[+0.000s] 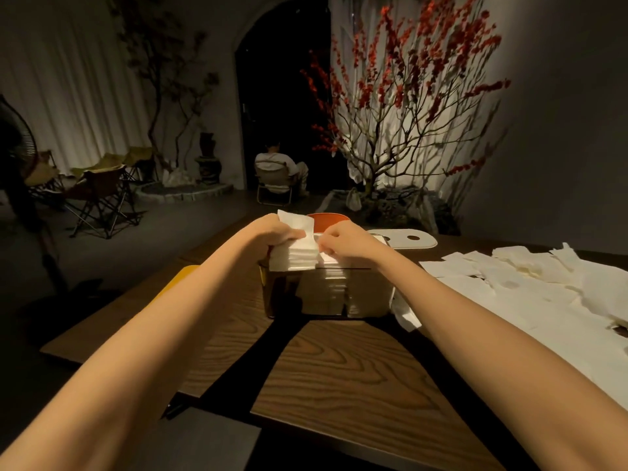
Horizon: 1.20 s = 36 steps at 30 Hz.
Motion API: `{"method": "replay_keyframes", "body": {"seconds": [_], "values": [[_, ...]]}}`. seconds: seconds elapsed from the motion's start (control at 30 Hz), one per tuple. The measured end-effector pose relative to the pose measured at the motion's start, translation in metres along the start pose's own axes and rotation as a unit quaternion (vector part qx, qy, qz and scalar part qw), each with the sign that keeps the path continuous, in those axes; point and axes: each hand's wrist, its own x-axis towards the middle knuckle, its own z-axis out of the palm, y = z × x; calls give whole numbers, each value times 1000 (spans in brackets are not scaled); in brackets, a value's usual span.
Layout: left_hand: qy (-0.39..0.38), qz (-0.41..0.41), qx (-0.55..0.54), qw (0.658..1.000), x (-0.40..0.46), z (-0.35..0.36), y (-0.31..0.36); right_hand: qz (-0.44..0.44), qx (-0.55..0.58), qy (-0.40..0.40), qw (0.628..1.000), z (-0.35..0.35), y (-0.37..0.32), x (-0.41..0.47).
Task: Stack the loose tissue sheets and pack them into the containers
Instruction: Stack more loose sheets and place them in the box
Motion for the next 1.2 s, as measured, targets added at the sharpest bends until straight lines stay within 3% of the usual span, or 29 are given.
{"method": "replay_keyframes", "body": {"seconds": [0.17, 0.4, 0.7, 0.87, 1.1, 1.2], "values": [[-8, -11, 141, 990, 9, 3, 5, -13, -34, -37, 999, 2, 9, 11], [-33, -16, 235, 971, 22, 26, 0, -33, -34, -55, 997, 2, 19, 20], [-88, -76, 228, 967, 28, 27, -4, -11, -72, -46, 996, 2, 23, 31], [-85, -60, 221, 970, 32, 28, -6, 20, -189, 1, 982, 9, 13, 31], [-97, 7, 345, 934, 29, 41, -7, 31, -226, 12, 974, 17, 15, 33], [-30, 37, 375, 926, 33, 47, -9, 38, -219, 12, 975, 18, 17, 37]]}}
